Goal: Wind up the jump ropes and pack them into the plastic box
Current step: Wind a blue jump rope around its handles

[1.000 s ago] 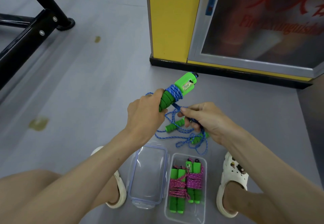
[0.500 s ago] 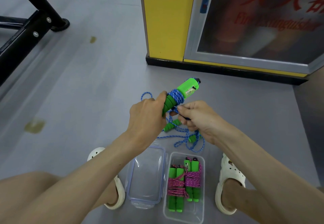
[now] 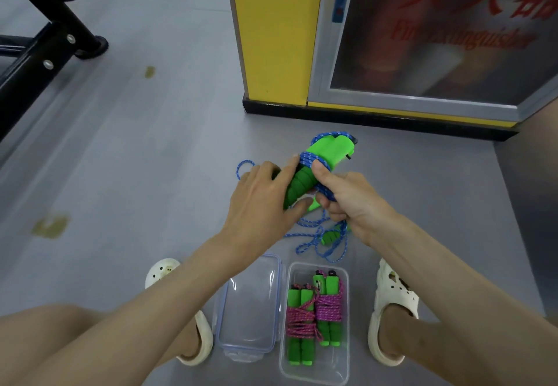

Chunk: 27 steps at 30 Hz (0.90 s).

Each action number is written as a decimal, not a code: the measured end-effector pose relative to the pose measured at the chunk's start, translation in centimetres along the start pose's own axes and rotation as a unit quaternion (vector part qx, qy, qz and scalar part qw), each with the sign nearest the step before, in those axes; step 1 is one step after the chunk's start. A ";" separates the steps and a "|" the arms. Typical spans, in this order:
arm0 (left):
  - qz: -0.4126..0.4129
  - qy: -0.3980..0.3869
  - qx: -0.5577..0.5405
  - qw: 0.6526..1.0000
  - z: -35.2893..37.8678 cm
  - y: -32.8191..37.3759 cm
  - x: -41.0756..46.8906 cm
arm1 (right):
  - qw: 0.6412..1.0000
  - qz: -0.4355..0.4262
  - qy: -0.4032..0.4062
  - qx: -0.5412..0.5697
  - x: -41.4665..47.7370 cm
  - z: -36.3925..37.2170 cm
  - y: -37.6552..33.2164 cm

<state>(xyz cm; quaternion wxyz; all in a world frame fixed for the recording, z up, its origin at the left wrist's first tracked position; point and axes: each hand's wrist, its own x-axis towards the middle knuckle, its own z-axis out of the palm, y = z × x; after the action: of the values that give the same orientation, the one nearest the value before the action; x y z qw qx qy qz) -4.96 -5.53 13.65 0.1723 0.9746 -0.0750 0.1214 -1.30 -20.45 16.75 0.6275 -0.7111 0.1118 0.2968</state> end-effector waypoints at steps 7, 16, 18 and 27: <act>-0.318 -0.208 -0.465 0.800 -3.8 -1.0 2.3 | 0.994 -0.018 -0.104 0.009 -0.6 -1.5 -0.2; -0.330 -0.209 -0.531 0.752 -3.9 -1.1 2.5 | 0.998 -0.007 -0.057 0.011 -0.3 -1.4 0.0; -0.339 -0.172 -0.504 0.776 -3.9 -1.5 2.7 | 0.999 -0.011 -0.047 -0.012 -0.3 -1.7 0.2; -0.295 -0.107 -0.414 0.854 -3.7 -2.0 2.7 | 0.958 -0.161 0.056 -0.232 0.0 -1.1 1.0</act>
<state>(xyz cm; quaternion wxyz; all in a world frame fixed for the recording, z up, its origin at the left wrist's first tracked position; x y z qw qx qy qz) -2.81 -2.66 17.08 0.5785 0.7965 0.1551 -0.0825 -1.49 -21.65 16.00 0.4775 -0.8613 -0.0411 0.1689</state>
